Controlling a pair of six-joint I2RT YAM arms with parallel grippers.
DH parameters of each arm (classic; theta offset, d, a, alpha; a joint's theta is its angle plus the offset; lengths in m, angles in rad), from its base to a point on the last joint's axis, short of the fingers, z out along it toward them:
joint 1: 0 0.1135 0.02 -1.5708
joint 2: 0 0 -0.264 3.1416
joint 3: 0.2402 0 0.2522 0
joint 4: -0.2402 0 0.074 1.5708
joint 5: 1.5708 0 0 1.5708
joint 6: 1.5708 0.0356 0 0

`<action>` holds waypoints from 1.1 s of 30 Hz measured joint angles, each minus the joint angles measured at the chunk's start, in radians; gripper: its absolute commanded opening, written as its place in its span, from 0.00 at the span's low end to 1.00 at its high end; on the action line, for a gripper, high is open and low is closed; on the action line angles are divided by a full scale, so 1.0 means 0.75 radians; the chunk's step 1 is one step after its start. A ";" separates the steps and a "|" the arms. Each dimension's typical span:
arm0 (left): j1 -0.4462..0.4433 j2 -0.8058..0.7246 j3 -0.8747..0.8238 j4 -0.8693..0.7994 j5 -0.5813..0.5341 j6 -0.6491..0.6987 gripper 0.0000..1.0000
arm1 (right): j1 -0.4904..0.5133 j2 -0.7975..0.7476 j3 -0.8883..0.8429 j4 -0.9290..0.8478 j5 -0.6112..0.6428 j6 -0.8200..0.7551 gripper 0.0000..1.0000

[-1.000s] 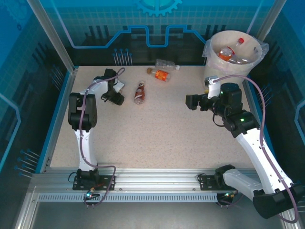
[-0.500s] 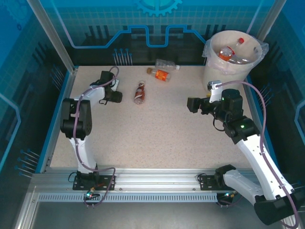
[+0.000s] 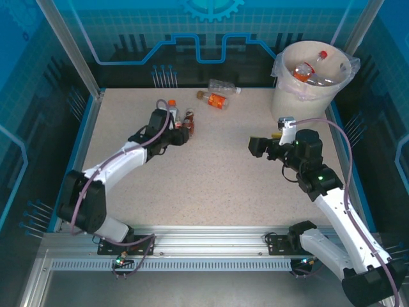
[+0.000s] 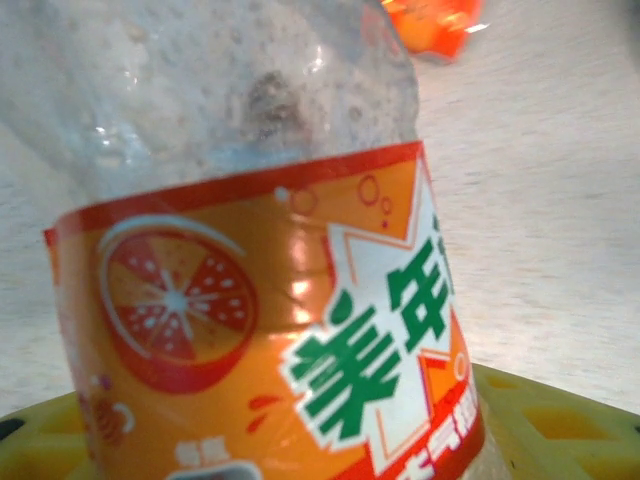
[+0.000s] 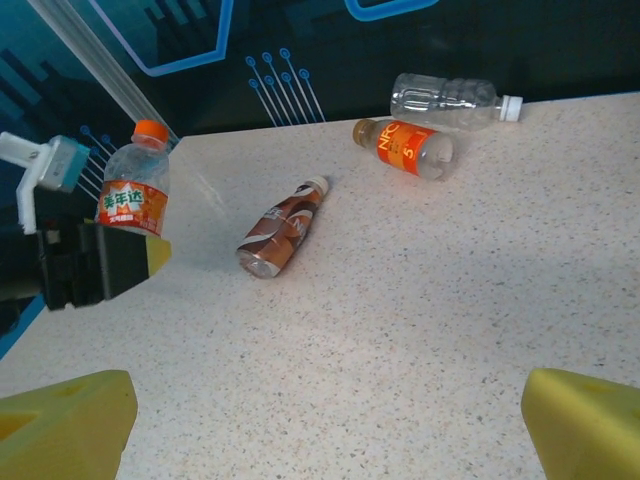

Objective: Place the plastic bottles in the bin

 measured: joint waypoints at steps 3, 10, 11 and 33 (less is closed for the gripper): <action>-0.089 -0.102 -0.106 0.109 0.036 -0.120 0.37 | 0.000 0.000 -0.022 0.048 -0.013 0.027 1.00; -0.328 -0.205 -0.239 0.359 0.149 -0.278 0.37 | -0.007 0.004 -0.058 0.127 -0.049 0.105 1.00; -0.356 -0.208 -0.252 0.410 0.184 -0.297 0.37 | -0.012 0.010 -0.058 0.137 -0.072 0.122 1.00; -0.578 0.045 -0.266 1.068 0.658 -0.485 0.38 | -0.008 0.409 0.334 -0.107 -0.688 0.158 0.92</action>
